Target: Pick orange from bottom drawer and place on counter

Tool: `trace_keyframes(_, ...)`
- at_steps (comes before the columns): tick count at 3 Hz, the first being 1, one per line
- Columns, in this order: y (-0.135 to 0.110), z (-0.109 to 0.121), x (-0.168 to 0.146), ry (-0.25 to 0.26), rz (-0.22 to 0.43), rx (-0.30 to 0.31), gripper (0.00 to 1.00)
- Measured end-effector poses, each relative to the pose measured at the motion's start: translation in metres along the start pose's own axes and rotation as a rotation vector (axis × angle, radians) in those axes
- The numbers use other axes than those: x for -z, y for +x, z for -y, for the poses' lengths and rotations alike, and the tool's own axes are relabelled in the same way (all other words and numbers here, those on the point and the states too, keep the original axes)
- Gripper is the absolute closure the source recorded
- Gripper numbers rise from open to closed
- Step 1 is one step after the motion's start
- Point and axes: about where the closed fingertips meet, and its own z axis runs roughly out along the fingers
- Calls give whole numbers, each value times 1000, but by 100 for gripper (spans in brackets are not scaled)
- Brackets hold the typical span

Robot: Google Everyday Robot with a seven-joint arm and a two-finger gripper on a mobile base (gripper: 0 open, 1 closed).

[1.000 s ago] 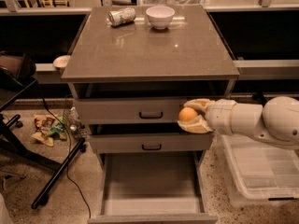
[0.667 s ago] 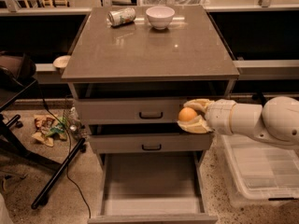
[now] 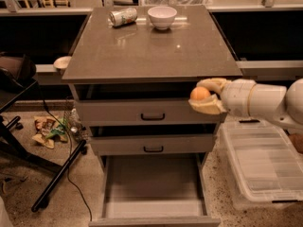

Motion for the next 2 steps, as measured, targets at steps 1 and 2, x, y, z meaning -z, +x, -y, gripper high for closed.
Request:
trace_keyframes(1,-24,34,-5,46,20,-39,100)
trace_keyframes(2,-24,35,-5,46,20,-40,100)
